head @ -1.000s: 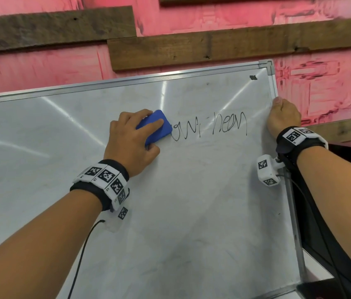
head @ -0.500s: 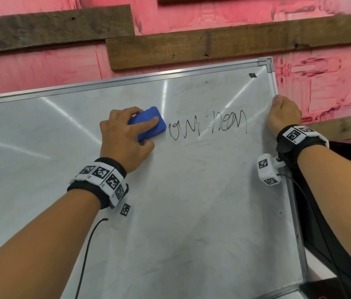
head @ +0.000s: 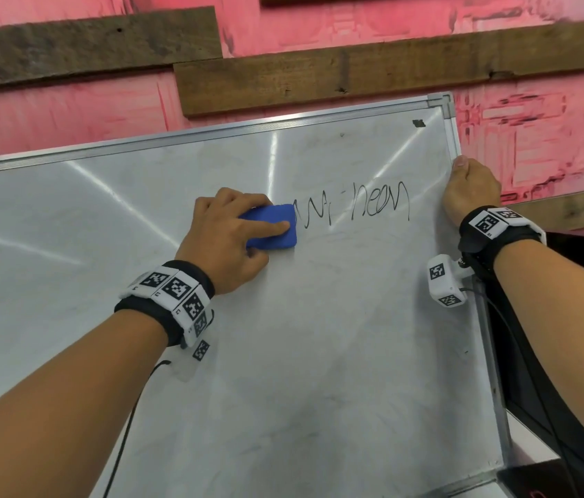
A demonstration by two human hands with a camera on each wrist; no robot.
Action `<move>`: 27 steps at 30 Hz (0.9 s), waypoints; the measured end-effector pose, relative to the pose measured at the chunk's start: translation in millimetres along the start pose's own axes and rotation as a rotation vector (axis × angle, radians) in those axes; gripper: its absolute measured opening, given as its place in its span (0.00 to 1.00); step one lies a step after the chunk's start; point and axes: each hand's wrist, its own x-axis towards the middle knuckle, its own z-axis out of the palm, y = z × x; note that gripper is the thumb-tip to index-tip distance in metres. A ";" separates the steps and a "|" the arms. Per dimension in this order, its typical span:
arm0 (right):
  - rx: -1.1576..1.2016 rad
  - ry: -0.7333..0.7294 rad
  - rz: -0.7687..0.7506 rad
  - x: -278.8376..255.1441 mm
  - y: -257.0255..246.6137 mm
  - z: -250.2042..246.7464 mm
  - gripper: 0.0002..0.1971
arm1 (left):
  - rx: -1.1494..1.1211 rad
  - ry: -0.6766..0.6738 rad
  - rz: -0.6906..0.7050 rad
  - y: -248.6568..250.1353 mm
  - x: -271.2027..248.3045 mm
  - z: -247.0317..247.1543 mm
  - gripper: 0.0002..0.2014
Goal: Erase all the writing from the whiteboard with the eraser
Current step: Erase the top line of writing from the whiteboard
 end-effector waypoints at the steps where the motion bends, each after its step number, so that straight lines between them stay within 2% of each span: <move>1: -0.001 -0.001 0.001 0.0 0.4 -0.2 0.24 | -0.002 0.000 0.001 -1.7 0.9 -0.8 0.23; 6: -0.006 -0.002 0.003 0.2 0.4 -1.4 0.24 | -0.010 0.100 -0.185 5.2 4.6 2.2 0.24; 8: -0.013 -0.004 -0.001 0.7 1.1 -0.3 0.24 | 0.010 0.074 -0.138 8.5 3.1 3.7 0.24; 12: -0.019 0.003 -0.011 1.6 1.0 0.6 0.24 | 0.042 -0.060 0.045 2.7 2.6 -0.7 0.24; 14: -0.021 0.003 -0.008 1.3 0.9 0.2 0.24 | 0.044 -0.048 0.011 -1.2 6.7 -3.4 0.24; 18: -0.017 0.004 0.002 1.3 1.0 -1.0 0.24 | 0.045 0.092 -0.180 -1.5 12.2 -4.5 0.24; 20: -0.014 0.005 0.001 1.5 1.2 0.3 0.24 | 0.052 0.085 -0.157 3.1 10.4 -2.1 0.24; 24: -0.013 0.003 0.007 1.7 0.8 0.4 0.24 | 0.038 -0.038 -0.007 9.4 4.7 0.4 0.24; 27: -0.015 0.007 0.006 1.9 1.7 0.3 0.24 | 0.048 -0.026 -0.024 6.7 5.9 -0.2 0.25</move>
